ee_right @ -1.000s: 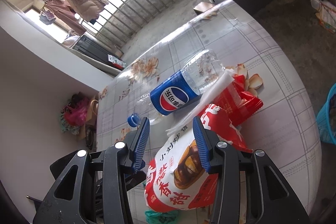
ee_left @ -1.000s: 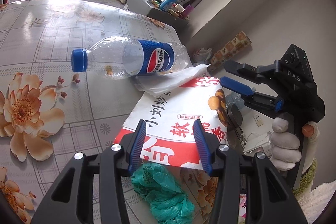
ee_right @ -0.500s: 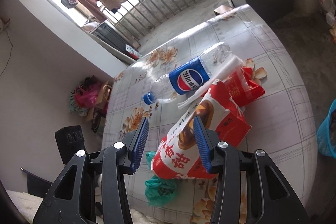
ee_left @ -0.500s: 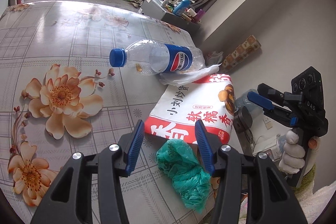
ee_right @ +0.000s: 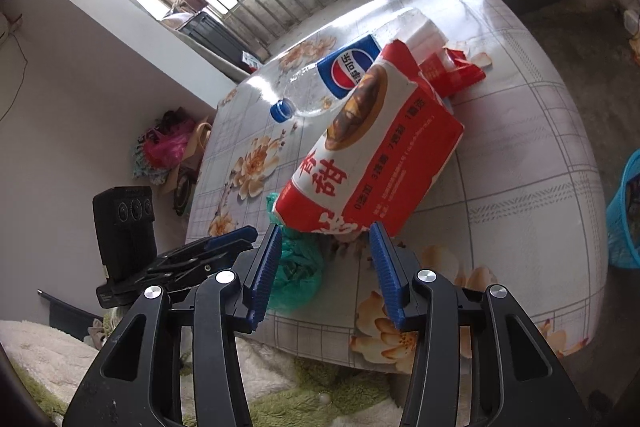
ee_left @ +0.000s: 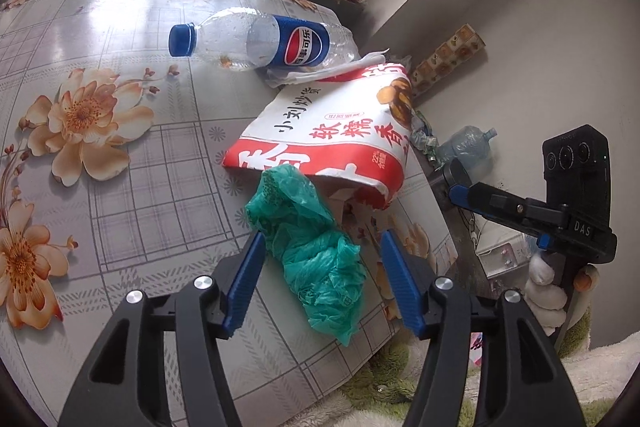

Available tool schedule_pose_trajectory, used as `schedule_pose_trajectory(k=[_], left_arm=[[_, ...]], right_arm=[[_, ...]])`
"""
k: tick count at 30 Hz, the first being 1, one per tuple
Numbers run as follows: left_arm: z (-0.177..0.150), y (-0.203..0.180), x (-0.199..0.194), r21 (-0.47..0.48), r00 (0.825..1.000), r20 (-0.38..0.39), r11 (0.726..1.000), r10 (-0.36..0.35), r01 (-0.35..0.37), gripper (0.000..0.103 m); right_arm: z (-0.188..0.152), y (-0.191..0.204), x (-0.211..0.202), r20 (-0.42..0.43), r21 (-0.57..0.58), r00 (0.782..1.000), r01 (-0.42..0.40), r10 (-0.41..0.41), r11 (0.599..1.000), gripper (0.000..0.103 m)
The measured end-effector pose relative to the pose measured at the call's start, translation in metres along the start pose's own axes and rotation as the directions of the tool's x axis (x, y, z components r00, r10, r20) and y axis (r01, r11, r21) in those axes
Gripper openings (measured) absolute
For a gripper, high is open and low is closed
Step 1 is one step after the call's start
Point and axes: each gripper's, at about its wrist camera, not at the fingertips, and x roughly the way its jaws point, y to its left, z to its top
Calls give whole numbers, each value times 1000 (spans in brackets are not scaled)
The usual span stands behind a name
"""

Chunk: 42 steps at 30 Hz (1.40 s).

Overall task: Collect trash
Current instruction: 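Close the left gripper on the green bag and lift while the right gripper grasps the white napkin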

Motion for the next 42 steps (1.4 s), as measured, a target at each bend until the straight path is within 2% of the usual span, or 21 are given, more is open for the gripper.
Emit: schedule_pose_trajectory(k=[5,11,13,17,19,22,28,34,38,42], left_arm=[[-5,-7,16,10,998,-54,999,31,-31,62],[-9,-7,37,-2,991,-110,997,82,-82,62],[-12,-4,42,-25,991,-117,997,72,-75,62],[-13,2,38,-66,994,-102,996,46,-52,60],[-15,7,36,-95,995,-99,995,24,-34,52],[-19,20,28,-137,996,-84,990,7,-19,48],[-27,42,7,-201,999,-41,979,29,-37,46],[-22,61,-12,-241,996,15,967,91,-85,46],[-8,73,-24,-233,988,68,965,140,-121,46],[12,71,-33,-199,983,121,974,135,-109,45]], right_arm=[[-4,-12,6,-13,49,1000,-4,5,999,44],[-4,-12,-1,4,43,1000,2,-2,999,44],[-5,-13,-4,10,41,1000,5,-5,999,44],[-6,-18,-11,20,41,1000,7,-7,999,44],[-5,-20,-14,27,42,1000,9,-10,999,44],[-1,-22,-18,41,43,999,16,-18,999,44],[15,-24,-28,88,52,996,30,-34,998,44],[40,-27,-35,143,94,989,26,-39,995,44],[61,-26,-35,174,108,984,30,-49,994,45],[87,-30,-30,198,138,978,45,-72,989,54]])
